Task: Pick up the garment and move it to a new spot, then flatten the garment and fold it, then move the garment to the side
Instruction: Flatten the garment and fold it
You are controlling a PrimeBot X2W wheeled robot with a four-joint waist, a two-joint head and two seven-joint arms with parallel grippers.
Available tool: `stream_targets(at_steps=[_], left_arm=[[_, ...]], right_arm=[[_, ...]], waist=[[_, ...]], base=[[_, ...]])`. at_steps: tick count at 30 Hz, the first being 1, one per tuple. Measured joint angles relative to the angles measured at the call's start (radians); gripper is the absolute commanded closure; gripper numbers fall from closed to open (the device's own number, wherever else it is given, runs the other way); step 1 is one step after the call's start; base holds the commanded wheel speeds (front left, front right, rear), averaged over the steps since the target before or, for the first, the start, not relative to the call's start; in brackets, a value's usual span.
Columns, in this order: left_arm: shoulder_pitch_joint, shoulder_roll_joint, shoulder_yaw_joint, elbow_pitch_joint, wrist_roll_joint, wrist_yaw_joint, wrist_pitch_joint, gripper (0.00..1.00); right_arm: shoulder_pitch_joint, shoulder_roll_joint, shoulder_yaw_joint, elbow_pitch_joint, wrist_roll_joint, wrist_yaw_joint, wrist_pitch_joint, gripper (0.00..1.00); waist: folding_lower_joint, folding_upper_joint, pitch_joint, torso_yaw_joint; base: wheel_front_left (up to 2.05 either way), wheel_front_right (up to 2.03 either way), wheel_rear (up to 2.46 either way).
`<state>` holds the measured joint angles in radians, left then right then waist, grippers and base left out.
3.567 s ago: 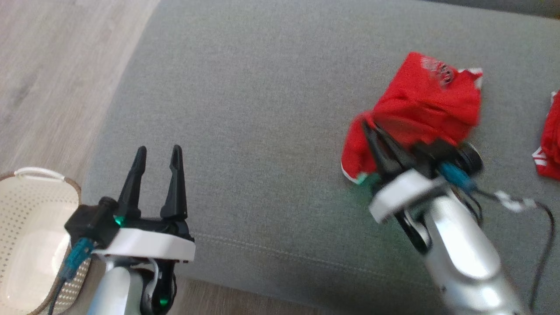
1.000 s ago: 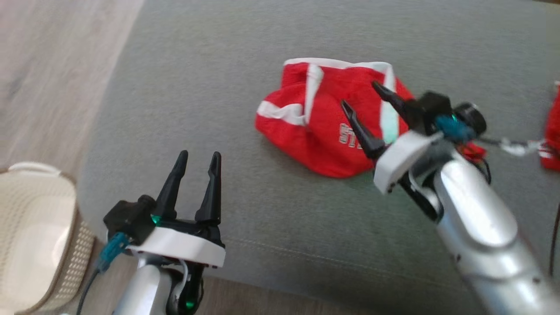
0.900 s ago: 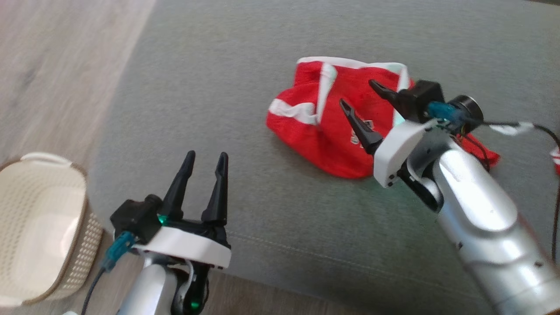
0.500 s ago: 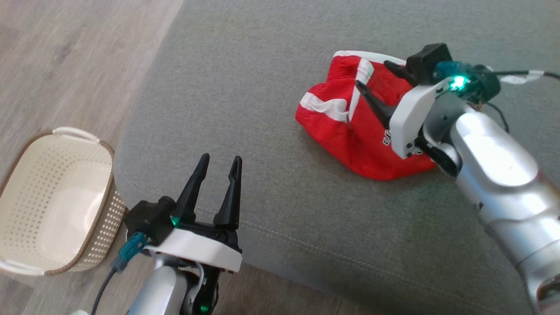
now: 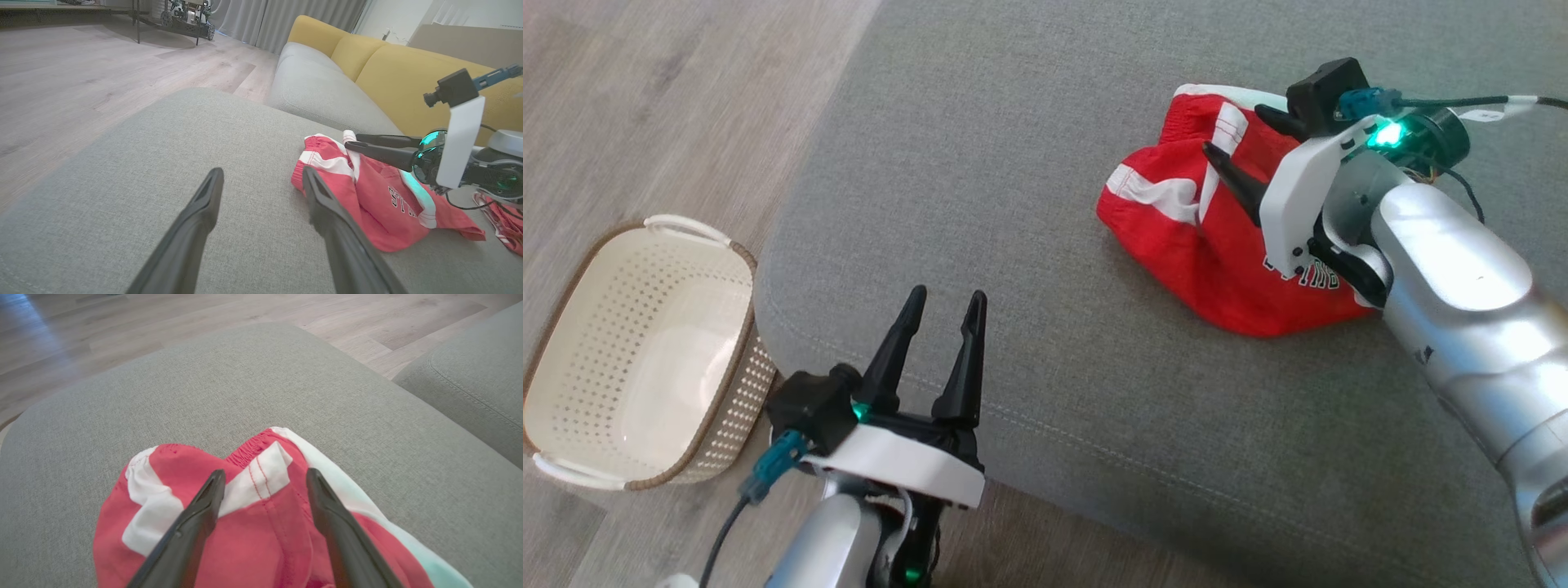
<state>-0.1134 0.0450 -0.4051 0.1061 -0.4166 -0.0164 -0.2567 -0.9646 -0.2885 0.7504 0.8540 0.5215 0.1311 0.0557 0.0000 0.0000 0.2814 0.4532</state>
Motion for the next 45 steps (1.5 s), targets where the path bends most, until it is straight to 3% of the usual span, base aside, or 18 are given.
stream_targets(at_steps=[1,3,13,22,34,45], left_arm=[[-0.003,0.0,0.0,0.0,0.0,0.0,0.0,0.0],[-0.01,0.0,0.001,0.001,0.0,0.0,0.0,0.0],[-0.016,0.0,0.009,0.003,0.001,0.009,0.0,0.0],[-0.015,0.0,0.071,0.015,0.034,0.005,0.0,0.0],[-0.029,-0.002,0.205,0.112,0.119,-0.047,0.0,0.0],[-0.137,0.002,0.231,0.213,0.177,-0.099,0.0,0.0]], right_arm=[[-0.004,0.0,0.008,0.008,0.006,0.0,-0.001,0.0],[-0.012,0.0,0.024,0.017,0.023,0.0,-0.005,1.0],[-0.033,-0.001,0.087,0.039,0.091,0.0,-0.072,1.0],[-0.026,-0.046,0.104,-0.008,0.114,0.0,-0.153,1.0],[0.235,-0.118,-0.076,-0.235,0.111,0.0,-0.138,1.0],[0.473,-0.049,-0.281,-0.438,-0.005,0.0,-0.035,1.0]], waist=[[0.0,0.0,0.0,0.0],[0.0,0.0,0.0,0.0],[0.0,0.0,-0.006,-0.026],[0.0,0.0,-0.032,-0.122],[0.0,0.0,-0.072,-0.329],[0.0,0.0,-0.044,-0.446]], base=[[0.0,0.0,0.0],[0.0,0.0,0.0],[0.0,0.0,0.0],[0.0,0.0,0.0],[0.0,0.0,0.0],[0.0,0.0,0.0]])
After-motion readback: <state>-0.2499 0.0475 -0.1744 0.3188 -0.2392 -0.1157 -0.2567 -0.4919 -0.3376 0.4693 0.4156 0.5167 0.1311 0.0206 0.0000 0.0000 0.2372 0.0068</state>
